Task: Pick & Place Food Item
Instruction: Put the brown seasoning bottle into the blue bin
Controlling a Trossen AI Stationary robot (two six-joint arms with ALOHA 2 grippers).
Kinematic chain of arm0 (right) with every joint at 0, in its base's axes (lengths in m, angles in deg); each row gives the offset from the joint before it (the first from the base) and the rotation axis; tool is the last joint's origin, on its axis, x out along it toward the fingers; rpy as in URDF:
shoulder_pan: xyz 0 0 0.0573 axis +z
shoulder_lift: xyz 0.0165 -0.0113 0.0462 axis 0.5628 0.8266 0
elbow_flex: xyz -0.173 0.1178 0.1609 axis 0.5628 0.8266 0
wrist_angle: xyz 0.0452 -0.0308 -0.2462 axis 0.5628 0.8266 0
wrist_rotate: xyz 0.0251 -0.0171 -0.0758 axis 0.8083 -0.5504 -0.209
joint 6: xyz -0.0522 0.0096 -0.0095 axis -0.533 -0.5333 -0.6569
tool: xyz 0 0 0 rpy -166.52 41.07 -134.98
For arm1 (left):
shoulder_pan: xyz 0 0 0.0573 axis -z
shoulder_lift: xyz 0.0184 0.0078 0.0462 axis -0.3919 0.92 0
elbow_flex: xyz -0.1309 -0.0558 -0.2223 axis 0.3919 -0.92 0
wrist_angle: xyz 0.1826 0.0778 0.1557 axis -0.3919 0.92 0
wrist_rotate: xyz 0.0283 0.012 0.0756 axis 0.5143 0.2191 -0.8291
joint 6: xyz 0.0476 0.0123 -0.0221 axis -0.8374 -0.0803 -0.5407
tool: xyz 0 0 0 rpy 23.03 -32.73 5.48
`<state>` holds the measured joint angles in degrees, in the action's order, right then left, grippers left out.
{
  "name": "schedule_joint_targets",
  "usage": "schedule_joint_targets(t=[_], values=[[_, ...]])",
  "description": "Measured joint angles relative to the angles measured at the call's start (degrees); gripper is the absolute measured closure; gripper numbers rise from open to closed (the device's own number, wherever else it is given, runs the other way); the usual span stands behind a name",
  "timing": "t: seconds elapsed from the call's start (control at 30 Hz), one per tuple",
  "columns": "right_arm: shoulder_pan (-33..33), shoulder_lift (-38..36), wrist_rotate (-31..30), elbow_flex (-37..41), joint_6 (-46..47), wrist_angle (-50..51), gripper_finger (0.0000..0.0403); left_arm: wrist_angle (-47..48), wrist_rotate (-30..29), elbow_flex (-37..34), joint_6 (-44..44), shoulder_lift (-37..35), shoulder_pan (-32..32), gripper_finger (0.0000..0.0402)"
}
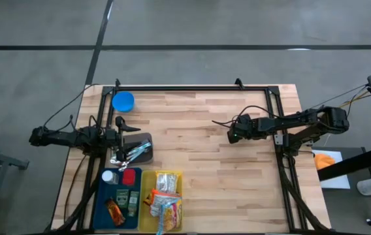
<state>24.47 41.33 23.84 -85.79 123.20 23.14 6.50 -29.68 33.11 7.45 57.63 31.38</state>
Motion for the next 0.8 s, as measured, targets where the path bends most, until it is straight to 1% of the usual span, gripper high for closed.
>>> schedule_joint_targets(t=[0.17, 0.3, 0.4, 0.53, 0.63, 0.73, 0.8], values=[[0.00, -0.02, -0.04, 0.00, 0.04, -0.12, 0.0215, 0.01, 0.01, 0.00, -0.02, 0.00, 0.01, 0.0115], [0.02, -0.02, -0.01, 0.00, 0.17, -0.94, 0.0211, 0.00, 0.00, 0.00, -0.04, 0.00, 0.00, 0.0115], [0.04, -0.13, -0.01, 0.00, 0.01, -2.56, 0.0207, 0.00, 0.01, 0.00, -0.13, 0.00, 0.00, 0.0115], [0.04, -0.20, -0.04, 0.00, -0.69, -5.34, 0.0216, 0.01, 0.01, 0.00, -0.13, 0.00, 0.00, 0.0115], [0.06, -0.29, -0.01, 0.00, -2.03, -7.86, 0.0216, 0.01, 0.01, 0.00, -0.13, 0.00, 0.01, 0.0115], [0.56, -0.33, 0.30, 0.00, -2.76, -10.76, 0.0208, 0.00, 0.00, 0.00, -0.13, 0.00, 0.00, 0.0115], [1.16, -0.32, 0.62, -0.70, -2.78, -10.89, 0.0203, 0.01, 0.01, 0.00, -0.11, 0.00, -0.01, 0.0115]])
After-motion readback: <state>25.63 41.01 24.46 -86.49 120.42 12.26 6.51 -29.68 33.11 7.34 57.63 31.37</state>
